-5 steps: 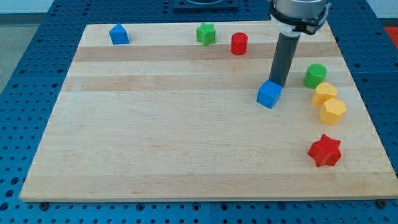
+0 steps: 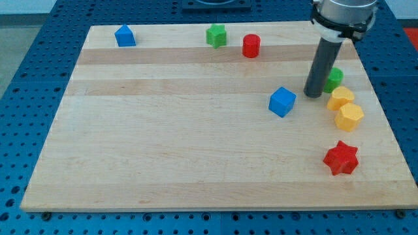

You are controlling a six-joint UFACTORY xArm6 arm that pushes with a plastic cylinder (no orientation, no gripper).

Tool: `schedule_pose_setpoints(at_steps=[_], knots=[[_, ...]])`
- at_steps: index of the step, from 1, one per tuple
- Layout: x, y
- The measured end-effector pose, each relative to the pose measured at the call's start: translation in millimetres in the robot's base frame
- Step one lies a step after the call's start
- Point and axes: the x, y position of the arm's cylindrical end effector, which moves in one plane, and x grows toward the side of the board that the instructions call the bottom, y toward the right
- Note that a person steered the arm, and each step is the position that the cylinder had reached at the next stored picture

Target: Push green circle to the top right

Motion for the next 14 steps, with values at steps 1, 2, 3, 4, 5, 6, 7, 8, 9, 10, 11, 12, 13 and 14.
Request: schedule_pose_setpoints(at_steps=[1, 2, 3, 4, 5, 6, 7, 8, 9, 10, 11, 12, 13, 14], knots=[[0.0, 15.4], [0.0, 23.0], [0.0, 32.8], [-1.5, 39.4], [-7.1, 39.4], [-12.1, 39.8], [-12.3, 43.8], [-14.1, 44.5], [-17.4, 46.9], [-25.1, 47.7], [-36.8, 47.8], [-50.4, 49.3], [-64.6, 49.5], [-79.3, 49.5]])
